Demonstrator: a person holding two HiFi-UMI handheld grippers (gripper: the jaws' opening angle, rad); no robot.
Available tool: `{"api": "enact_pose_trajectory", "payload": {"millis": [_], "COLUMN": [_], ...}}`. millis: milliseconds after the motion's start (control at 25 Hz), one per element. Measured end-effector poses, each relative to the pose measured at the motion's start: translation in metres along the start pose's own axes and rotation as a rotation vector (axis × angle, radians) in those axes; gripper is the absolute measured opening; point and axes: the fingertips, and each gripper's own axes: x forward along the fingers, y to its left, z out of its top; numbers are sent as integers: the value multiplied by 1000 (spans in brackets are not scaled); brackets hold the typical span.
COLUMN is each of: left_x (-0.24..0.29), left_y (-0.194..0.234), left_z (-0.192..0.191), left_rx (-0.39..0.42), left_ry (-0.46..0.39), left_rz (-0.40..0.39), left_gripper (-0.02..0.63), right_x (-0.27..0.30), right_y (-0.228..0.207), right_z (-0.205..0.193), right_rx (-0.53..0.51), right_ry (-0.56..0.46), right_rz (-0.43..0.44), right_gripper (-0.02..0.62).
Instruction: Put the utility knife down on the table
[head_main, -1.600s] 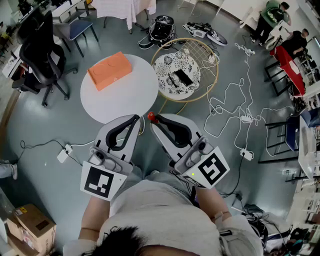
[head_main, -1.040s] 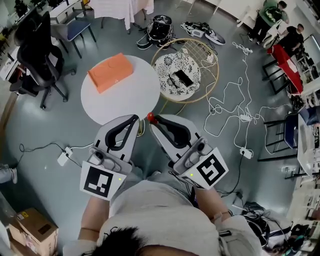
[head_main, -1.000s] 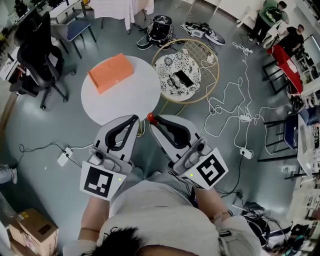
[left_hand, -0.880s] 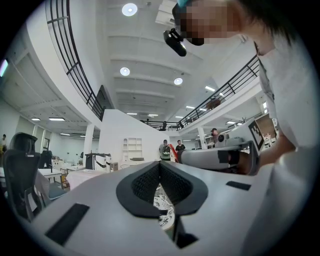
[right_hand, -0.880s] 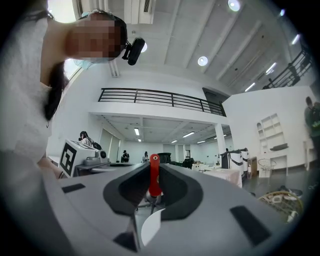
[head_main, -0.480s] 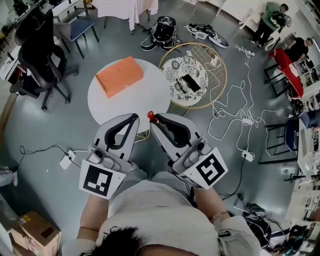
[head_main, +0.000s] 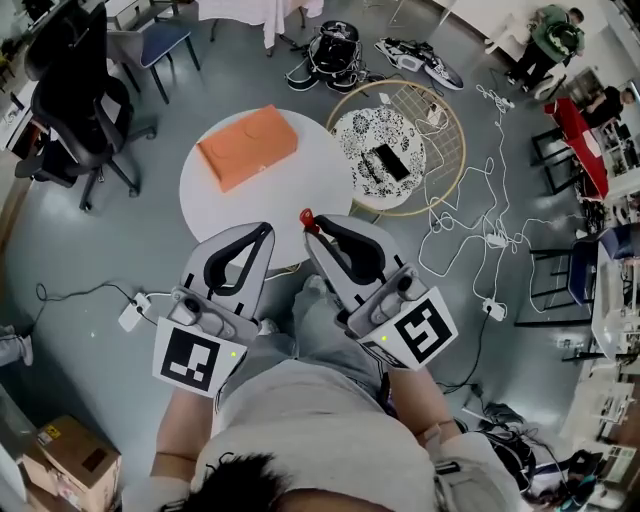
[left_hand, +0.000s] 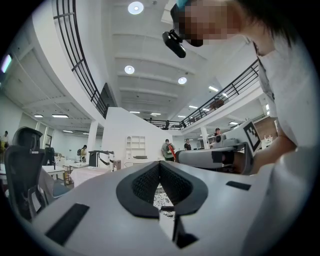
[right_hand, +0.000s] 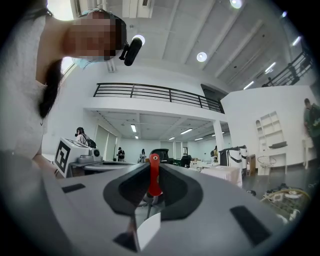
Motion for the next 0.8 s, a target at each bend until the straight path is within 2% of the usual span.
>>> {"api": "enact_pose_trajectory", "payload": {"millis": [400,800], "left_x": [27,49], "left_y": [42,78], "left_z": [-9,-12], "left_rx": [-12,-16], "left_ry": [10,10], "left_rz": [93,240], "left_gripper": [11,11], "right_x": [47,93], "right_y": [-36,-60], "right_z": [-21,-37], "right_rx": [18,37], "right_ry": [40,74], "right_rz": [100,269], "right_gripper": [58,58]}}
